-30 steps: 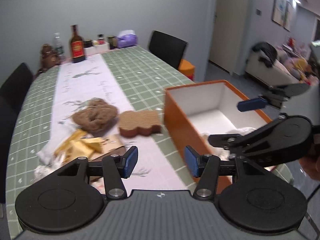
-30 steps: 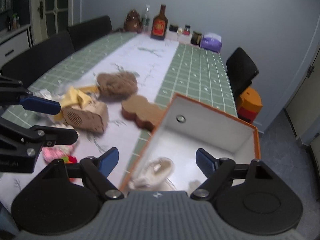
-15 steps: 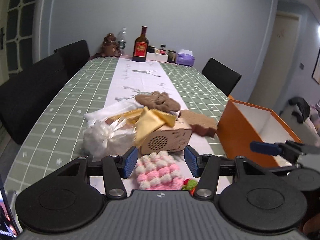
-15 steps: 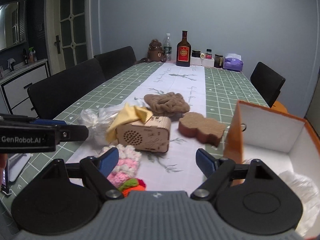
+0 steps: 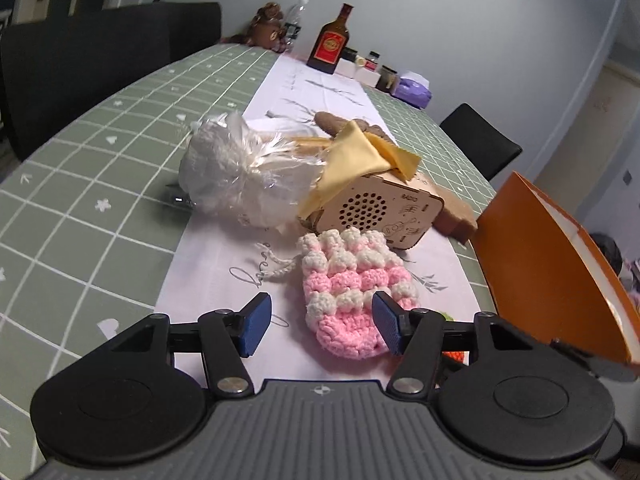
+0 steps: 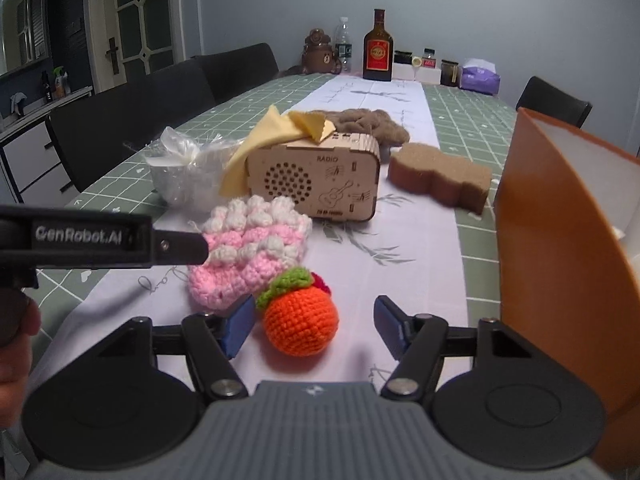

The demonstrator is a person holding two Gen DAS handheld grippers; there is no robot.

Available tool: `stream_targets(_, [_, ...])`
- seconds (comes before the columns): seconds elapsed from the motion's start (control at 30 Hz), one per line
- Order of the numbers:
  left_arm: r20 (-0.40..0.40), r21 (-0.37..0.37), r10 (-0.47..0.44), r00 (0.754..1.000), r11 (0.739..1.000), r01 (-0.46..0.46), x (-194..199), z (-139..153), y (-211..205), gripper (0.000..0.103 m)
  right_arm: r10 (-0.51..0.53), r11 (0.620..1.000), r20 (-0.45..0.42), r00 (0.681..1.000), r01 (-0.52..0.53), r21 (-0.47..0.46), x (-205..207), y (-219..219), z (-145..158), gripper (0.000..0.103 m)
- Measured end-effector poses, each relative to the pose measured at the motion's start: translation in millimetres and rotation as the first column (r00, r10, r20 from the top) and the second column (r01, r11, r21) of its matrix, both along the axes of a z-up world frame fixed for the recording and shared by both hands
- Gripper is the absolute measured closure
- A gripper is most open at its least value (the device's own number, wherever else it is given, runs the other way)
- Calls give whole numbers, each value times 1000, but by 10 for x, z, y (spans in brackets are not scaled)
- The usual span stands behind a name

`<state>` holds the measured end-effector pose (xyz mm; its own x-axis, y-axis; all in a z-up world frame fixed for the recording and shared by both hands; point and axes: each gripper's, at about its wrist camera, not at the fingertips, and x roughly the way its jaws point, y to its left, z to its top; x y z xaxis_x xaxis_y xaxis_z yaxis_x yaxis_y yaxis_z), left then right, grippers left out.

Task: Organize soft objects
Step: 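Grasp the orange crocheted fruit with the right tool while the left tool grasps the pink crocheted pouch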

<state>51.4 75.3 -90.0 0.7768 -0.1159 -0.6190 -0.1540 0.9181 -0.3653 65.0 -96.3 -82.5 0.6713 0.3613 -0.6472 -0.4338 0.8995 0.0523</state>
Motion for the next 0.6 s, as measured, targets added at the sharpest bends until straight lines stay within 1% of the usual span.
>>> stream_targets(0.07, [-12, 2, 0, 1000, 1000, 0, 48, -17, -18, 31, 9, 1000, 0, 1000, -9, -2, 28, 14, -7, 39])
stream_targets(0.13, [-27, 8, -4, 1000, 1000, 5, 96, -32, -39, 31, 24, 1000, -12, 1000, -24, -7, 66, 26, -30, 46])
stream_targets(0.23, [-41, 2, -11, 999, 1000, 11, 167, -55, -64, 30, 32, 999, -45, 998, -32, 6, 121, 3, -57, 60])
stream_targets(0.3, [-47, 9, -18, 999, 1000, 18, 200, -69, -86, 27, 18, 1000, -55, 998, -17, 19, 155, -51, -53, 61])
stream_targets(0.4, [-48, 33, -22, 999, 999, 24, 231, -80, -126, 21, -14, 1000, -42, 999, 14, 14, 212, -138, -21, 61])
stream_targets(0.53, [-54, 13, -35, 998, 999, 36, 302, -94, -166, 21, -15, 1000, -54, 998, 16, 25, 288, -191, -44, 61])
stream_targets(0.6, [-58, 31, -44, 997, 998, 46, 324, -99, -206, 21, 0, 999, -60, 998, 2, 43, 285, -183, -58, 61])
